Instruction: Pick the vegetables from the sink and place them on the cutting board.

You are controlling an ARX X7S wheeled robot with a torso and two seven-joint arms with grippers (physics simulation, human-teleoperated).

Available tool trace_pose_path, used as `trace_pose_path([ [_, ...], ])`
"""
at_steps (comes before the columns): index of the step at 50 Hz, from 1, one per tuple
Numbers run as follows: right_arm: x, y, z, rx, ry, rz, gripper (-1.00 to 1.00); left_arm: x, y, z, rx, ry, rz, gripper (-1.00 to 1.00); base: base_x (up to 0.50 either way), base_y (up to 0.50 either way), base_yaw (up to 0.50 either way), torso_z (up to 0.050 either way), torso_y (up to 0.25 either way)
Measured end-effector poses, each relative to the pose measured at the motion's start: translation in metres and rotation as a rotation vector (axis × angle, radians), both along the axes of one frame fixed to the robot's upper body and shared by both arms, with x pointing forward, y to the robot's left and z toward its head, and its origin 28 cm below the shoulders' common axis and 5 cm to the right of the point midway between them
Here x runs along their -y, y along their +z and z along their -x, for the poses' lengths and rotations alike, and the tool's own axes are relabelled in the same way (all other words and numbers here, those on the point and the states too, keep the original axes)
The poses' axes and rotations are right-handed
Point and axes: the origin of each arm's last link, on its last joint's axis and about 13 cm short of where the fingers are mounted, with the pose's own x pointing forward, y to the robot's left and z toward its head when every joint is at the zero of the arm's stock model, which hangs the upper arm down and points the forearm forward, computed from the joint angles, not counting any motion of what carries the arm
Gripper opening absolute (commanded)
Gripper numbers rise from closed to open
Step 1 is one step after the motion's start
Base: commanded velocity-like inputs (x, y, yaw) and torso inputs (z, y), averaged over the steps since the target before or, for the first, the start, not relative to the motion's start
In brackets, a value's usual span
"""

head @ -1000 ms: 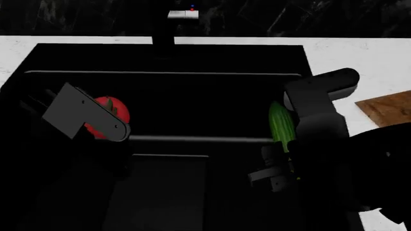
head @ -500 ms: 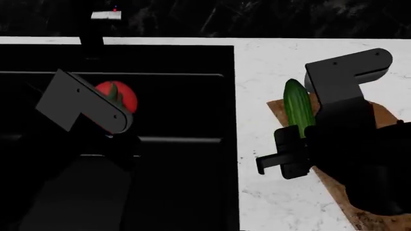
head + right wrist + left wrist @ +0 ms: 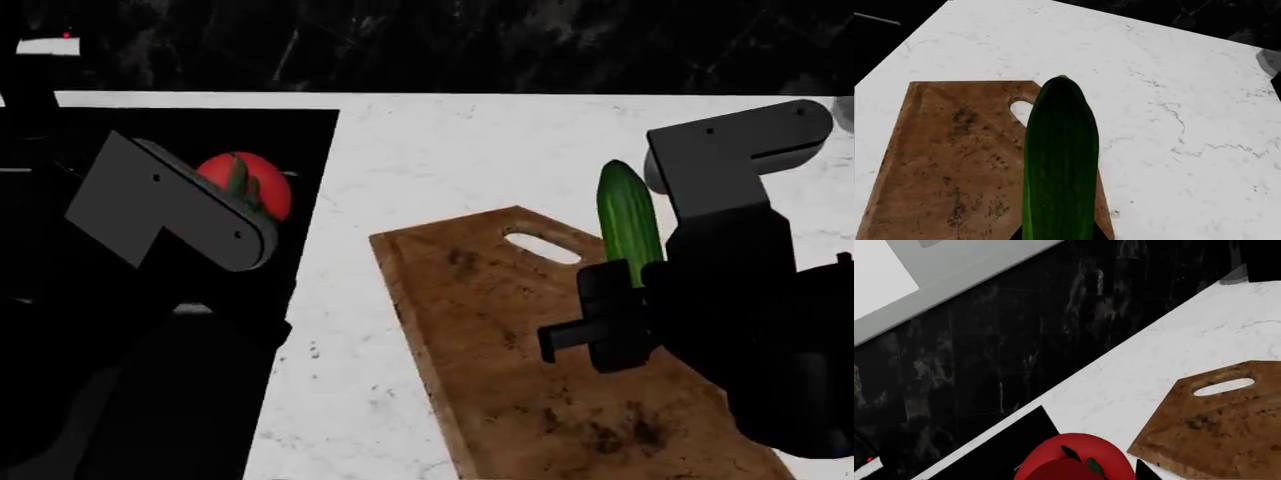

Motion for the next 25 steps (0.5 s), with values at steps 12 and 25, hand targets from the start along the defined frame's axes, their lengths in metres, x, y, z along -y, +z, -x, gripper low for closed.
trace_pose_path([
  [12, 0.0, -0.002, 0.001, -0.012, 0.002, -0.006, -1.0, 0.003, 0.004, 0.005, 0.017, -0.012, 0.0, -1.0, -0.04, -0.5, 0.0, 0.0, 0.001],
  [25, -0.001, -0.002, 0.001, 0.002, 0.008, -0.01, -1.0, 0.013, 0.01, 0.013, 0.024, -0.056, 0.018, -1.0, -0.03, -0.11, 0.0, 0.0, 0.001],
])
